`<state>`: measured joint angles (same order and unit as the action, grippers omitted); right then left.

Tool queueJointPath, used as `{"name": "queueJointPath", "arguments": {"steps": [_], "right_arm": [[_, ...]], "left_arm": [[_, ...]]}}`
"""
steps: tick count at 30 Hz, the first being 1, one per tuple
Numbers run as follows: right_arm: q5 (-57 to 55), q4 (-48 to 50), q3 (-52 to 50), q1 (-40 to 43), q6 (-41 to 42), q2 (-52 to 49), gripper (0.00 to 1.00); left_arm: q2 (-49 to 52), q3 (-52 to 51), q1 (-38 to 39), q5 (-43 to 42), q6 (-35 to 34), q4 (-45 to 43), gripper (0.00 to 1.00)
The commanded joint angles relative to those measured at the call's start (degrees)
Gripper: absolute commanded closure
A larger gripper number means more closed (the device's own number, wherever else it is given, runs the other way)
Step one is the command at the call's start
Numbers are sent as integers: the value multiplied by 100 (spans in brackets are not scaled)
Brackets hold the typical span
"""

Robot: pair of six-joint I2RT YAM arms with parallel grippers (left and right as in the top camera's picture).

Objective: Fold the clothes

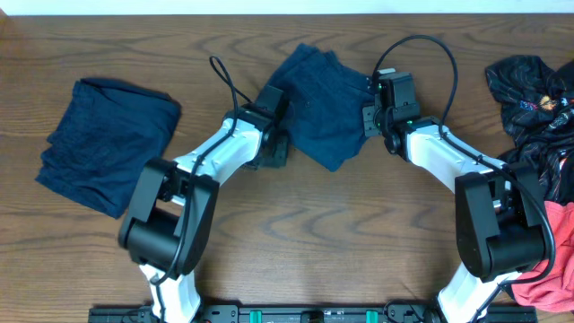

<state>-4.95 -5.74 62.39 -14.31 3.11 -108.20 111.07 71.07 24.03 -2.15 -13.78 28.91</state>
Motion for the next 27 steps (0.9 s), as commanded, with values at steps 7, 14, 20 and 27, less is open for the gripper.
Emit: {"name": "queueJointPath", "arguments": {"steps": [7,14,20,27], "right_arm": [[-81,-990,2,-33,-210,1598,44],[-61,-2328,2,-33,-142,2651,44],[-61,-2712,2,-33,-144,2959,44],[-63,-2903,2,-33,-17,2962,44]], "left_arm": [[-413,44,-529,354,789,-2439,22],[306,44,-726,-31,883,-3886,22],[968,44,-734,-970,855,-4076,28],[1010,44,-730,-1051,612,-2085,66]]}}
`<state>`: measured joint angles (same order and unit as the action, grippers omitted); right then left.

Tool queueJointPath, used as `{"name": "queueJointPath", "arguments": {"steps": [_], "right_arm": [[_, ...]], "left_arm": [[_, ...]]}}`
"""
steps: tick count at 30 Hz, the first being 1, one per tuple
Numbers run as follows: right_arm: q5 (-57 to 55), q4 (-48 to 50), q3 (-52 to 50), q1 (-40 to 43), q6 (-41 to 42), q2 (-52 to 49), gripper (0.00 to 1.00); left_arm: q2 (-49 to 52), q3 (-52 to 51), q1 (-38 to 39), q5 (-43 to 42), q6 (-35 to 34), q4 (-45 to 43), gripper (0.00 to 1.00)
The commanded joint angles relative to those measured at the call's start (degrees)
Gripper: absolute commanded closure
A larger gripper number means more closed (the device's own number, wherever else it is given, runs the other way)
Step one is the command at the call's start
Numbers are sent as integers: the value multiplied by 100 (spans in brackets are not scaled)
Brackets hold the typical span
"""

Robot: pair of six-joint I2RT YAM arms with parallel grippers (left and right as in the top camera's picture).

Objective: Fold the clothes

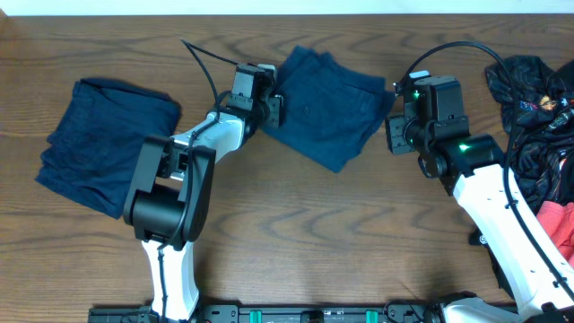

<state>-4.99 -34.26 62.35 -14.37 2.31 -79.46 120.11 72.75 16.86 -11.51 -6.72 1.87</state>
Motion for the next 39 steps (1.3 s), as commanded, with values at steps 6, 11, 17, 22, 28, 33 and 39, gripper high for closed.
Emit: {"name": "queueJointPath", "arguments": {"steps": [6,11,17,22,28,33,39], "right_arm": [[-61,-332,7,37,61,87,43],[-61,-492,7,205,61,83,41],[-59,-605,7,422,61,83,40],[-57,-627,7,435,63,83,40],[210,-647,7,435,66,83,41],[227,-649,7,433,87,83,42],[234,-651,7,435,195,83,42]], "left_arm": [[85,-125,98,-1095,-1128,3128,88],[-168,-125,313,-1309,-1134,4194,86],[-1368,-125,269,-811,-1139,4286,2],[-2188,-125,227,-205,-1134,3834,2],[-2109,-127,234,-214,-813,3195,2],[-1598,-127,234,-411,-811,3058,2],[-870,-127,234,-721,-793,2614,2]]}}
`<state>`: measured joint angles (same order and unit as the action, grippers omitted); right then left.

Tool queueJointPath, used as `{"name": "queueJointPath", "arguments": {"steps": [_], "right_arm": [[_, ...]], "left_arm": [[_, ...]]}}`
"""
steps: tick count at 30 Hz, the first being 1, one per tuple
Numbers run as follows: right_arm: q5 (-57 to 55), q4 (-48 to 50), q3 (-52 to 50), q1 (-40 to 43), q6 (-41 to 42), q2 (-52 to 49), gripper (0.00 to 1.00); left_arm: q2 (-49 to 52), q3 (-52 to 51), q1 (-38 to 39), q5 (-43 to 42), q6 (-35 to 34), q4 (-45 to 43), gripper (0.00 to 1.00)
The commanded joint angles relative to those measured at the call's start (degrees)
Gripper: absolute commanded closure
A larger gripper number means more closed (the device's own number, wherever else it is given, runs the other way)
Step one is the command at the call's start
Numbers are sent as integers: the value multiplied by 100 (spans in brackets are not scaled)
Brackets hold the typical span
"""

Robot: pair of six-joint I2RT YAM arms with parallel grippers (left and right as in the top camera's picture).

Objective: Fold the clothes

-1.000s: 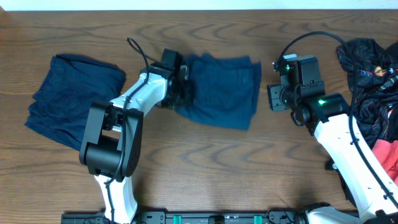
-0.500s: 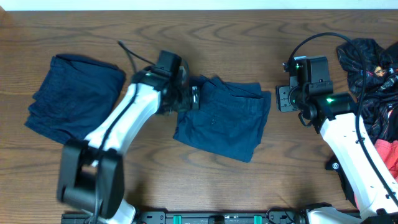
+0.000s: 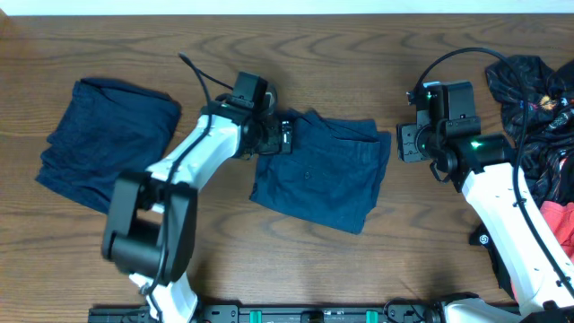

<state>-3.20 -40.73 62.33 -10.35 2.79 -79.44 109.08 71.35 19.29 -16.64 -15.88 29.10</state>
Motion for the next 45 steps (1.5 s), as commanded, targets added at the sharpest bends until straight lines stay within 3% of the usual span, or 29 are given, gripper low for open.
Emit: {"name": "queueJointPath", "arguments": {"steps": [1,6,7,8,9,10,11,16,21,26,33,40,45], "right_arm": [[50,-4,9,33,144,81,41],[63,0,9,33,146,81,42],[63,0,9,31,144,81,42],[63,0,9,31,144,81,42],[68,0,9,31,146,81,42],[68,-2,9,31,144,81,42],[66,-2,9,31,144,81,42],[68,-15,9,31,146,81,42],[66,-37,9,31,144,81,42],[66,-92,9,31,144,81,42],[63,-131,9,33,144,81,42],[66,-133,9,31,142,81,41],[66,-177,9,33,142,81,42]], "left_arm": [[337,13,-7,-275,122,-203,2],[686,13,48,-957,127,-468,3],[717,13,66,-975,177,-483,18],[719,13,81,-975,313,-492,44],[717,15,94,-975,555,-507,79],[715,15,94,-975,627,-529,90],[708,15,94,-977,625,-560,92],[579,15,72,-994,859,-603,94],[-234,15,-214,-820,855,-608,94],[-1519,15,-881,461,658,-483,94],[-2966,15,-2474,1838,662,-216,94],[-2559,13,-4308,2225,365,-39,94],[-1705,13,-5029,2223,-101,90,94]]}}
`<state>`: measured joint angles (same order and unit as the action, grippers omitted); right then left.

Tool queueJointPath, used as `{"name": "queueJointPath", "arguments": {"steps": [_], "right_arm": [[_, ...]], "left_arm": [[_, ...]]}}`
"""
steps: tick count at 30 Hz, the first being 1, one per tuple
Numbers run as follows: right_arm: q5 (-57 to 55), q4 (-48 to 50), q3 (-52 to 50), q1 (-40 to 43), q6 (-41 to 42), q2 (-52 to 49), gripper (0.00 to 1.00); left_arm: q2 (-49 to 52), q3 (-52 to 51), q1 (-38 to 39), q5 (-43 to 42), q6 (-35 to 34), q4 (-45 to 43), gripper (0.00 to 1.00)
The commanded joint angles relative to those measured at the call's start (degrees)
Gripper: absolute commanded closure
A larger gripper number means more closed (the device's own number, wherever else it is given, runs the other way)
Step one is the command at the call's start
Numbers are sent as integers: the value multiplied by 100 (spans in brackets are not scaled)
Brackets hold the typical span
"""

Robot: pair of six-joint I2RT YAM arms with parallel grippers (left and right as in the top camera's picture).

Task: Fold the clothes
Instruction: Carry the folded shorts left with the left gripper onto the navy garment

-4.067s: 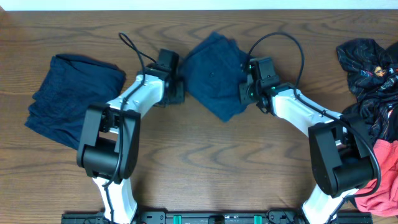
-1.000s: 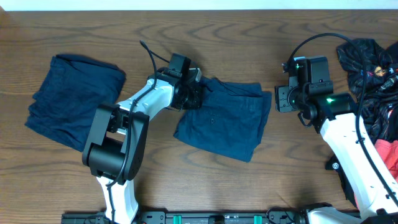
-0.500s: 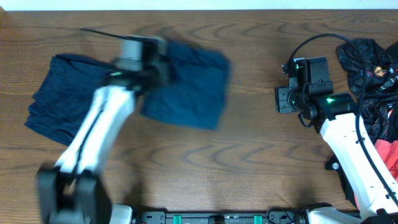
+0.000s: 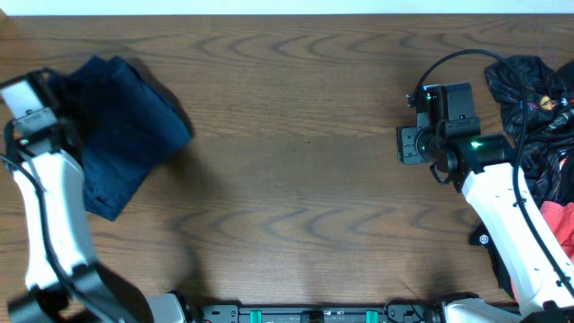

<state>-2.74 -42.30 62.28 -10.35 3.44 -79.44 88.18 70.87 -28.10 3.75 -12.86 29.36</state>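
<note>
A folded navy garment (image 4: 126,112) lies on top of the navy pile (image 4: 103,193) at the table's left end, blurred near its upper left corner. My left gripper (image 4: 56,90) is at that corner and looks shut on the garment's edge, though its fingers are mostly hidden under the wrist. My right gripper (image 4: 405,144) hovers over bare table at the right, open, with nothing in it.
A heap of unfolded clothes, black (image 4: 534,99) and red (image 4: 560,224), lies at the right edge behind the right arm. Bare wooden table (image 4: 296,179) stretches between the two arms.
The left gripper has moved from the table's middle to the far left, and the folded navy garment has gone with it onto the left pile. The right arm has stayed put.
Both grippers first worked at the navy garment near the table's far middle. The right one was then clear of it to the right. The left held the folded garment squared up at the centre, and now it rests on the left pile.
</note>
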Motion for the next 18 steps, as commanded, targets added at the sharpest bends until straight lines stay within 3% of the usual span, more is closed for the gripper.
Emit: {"name": "queueJointPath", "arguments": {"steps": [1,8,9,12,17,18], "right_arm": [[20,-22,13,33,76,81,41],[20,-61,13,31,76,81,41],[20,-59,13,31,74,81,41],[20,-61,13,31,76,81,41],[15,-59,13,33,72,81,39],[17,-59,13,33,72,81,38]], "left_arm": [[529,61,-385,184,-487,98,94],[1165,61,-894,184,-787,114,93],[1200,61,-931,186,-813,125,85],[1237,61,-988,74,-1003,140,41],[815,166,-988,-442,-951,111,8],[649,181,-988,-442,-951,109,7]]}}
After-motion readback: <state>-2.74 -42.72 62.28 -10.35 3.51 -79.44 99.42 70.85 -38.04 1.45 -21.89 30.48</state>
